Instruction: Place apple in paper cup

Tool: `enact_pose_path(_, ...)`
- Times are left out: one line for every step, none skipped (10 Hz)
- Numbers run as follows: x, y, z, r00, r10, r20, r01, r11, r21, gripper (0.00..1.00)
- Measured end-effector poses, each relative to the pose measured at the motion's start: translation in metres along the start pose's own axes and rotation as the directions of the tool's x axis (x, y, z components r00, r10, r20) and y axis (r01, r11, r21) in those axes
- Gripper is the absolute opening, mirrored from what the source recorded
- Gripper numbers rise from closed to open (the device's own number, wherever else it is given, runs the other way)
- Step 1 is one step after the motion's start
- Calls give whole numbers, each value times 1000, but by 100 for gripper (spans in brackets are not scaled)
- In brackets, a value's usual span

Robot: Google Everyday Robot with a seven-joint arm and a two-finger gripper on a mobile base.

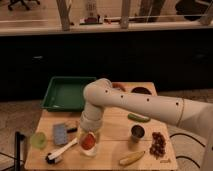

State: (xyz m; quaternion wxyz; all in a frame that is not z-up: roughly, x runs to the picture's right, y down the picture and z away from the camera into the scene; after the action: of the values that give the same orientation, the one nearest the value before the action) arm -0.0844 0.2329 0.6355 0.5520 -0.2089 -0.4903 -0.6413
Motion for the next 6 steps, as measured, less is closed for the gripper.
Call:
enact_pose_path(0,1,0,1000,1,0,-1,1000,-1,80)
enact_pose_path(-1,1,-1,1000,2,-1,-2,1000,-4,80)
enact_pose_path(-1,1,-2,1000,3,-3,-3,1000,-7,80)
enact_pose_path(-1,1,-2,1000,4,-2,-4,1000,-9,80)
enact_pose_path(-1,1,-3,1000,3,-3,-3,1000,-12,80)
enact_pose_path(-1,1,-4,1000,2,-3,-2,1000,-15,80)
